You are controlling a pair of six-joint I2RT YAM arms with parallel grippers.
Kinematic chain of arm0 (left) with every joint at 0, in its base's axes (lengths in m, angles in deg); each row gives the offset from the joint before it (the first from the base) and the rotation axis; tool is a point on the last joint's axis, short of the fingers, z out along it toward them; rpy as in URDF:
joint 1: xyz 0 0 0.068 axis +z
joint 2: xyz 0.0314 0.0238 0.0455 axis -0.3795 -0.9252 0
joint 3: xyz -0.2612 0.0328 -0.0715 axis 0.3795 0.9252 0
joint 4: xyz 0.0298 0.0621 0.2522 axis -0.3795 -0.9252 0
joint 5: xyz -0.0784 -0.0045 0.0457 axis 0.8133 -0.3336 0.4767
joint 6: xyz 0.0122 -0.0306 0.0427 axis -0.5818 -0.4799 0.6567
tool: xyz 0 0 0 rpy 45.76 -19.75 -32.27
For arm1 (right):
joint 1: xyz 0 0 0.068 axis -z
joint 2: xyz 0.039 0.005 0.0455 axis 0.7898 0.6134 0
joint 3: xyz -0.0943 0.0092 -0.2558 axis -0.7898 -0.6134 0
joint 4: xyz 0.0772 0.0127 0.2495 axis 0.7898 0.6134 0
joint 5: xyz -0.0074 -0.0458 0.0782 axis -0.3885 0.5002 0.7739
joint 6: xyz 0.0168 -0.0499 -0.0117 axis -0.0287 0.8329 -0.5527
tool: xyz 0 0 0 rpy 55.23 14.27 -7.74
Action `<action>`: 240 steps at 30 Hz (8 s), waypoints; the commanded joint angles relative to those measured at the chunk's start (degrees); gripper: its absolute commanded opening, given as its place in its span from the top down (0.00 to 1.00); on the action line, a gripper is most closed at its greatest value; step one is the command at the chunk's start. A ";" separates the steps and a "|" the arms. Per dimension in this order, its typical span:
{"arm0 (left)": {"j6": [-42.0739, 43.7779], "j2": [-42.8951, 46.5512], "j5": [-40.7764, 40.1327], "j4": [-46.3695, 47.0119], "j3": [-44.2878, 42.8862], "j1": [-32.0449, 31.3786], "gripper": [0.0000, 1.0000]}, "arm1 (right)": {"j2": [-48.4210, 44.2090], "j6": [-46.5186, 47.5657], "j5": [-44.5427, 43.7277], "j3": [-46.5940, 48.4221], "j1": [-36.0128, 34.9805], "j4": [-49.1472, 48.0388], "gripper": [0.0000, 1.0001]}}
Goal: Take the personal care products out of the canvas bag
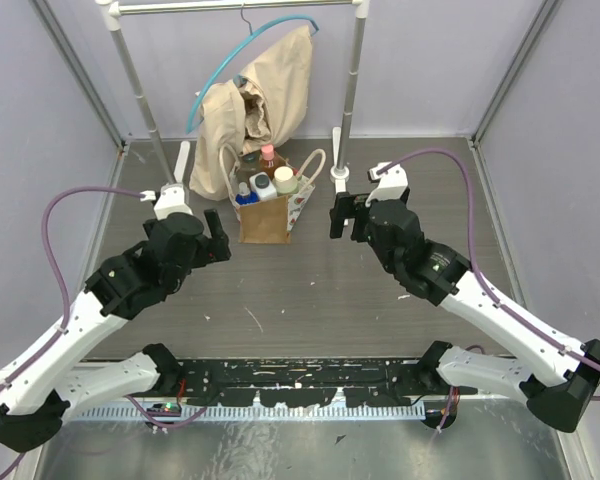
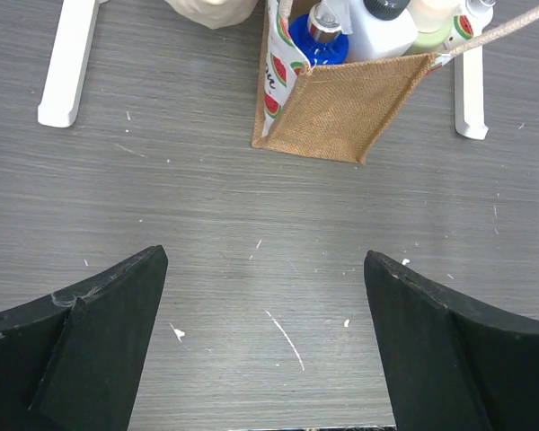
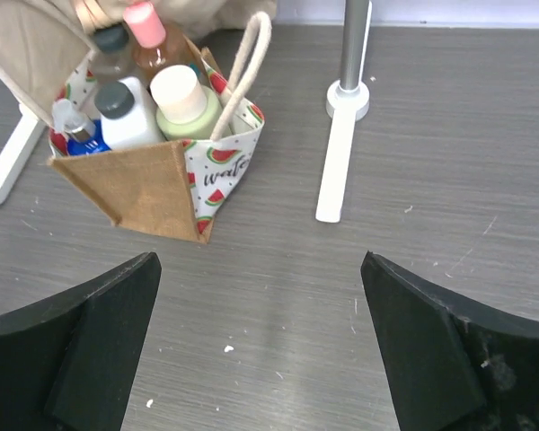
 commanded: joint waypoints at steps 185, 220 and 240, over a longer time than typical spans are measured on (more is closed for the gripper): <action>-2.96 -10.20 17.98 39.15 10.26 -2.79 0.02 | 24.55 -2.08 12.22 16.39 -4.67 29.99 0.39; -2.23 -6.81 16.03 37.24 11.85 -2.80 0.02 | 28.15 7.63 5.30 38.16 -4.52 33.26 0.99; -3.40 -7.09 16.90 36.71 12.31 -2.84 0.02 | 33.05 12.60 11.60 60.68 11.16 35.72 0.98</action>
